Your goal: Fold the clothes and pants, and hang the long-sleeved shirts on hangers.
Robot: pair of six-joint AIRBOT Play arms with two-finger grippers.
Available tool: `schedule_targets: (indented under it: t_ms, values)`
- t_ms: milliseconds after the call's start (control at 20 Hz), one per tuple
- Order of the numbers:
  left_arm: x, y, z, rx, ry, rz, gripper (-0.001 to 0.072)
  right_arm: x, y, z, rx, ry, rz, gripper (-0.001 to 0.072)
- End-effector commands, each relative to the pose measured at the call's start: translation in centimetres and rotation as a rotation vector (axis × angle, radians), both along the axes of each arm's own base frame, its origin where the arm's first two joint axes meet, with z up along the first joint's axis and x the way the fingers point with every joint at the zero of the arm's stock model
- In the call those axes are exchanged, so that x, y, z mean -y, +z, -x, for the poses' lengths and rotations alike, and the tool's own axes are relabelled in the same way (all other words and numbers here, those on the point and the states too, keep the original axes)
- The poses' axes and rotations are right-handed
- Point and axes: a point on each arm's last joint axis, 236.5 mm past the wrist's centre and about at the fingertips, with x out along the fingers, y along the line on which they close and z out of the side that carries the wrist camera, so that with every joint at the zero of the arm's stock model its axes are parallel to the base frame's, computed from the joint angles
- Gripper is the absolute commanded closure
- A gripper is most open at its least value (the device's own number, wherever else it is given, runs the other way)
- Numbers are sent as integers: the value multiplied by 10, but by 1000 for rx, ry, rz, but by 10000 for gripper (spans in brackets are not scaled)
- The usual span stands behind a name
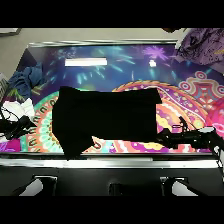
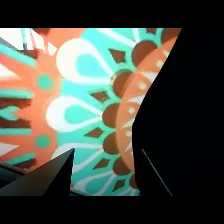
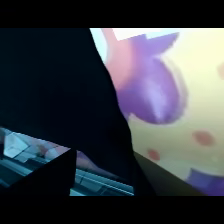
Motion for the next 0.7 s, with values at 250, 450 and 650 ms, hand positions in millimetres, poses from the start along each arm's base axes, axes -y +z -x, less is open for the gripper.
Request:
schedule_targets:
  t_ms: [250,450,650]
  values:
    - [17,-2,-8,43,-14,84,226,-5,-10,3,-30,5,-35,684]
    - [50,-17,-16,122,-32,278,226,-7,-7,5,-33,12,-44,685]
    - [70,-51,-4,55,-32,388,226,-6,1,-3,-3,-12,-40,685]
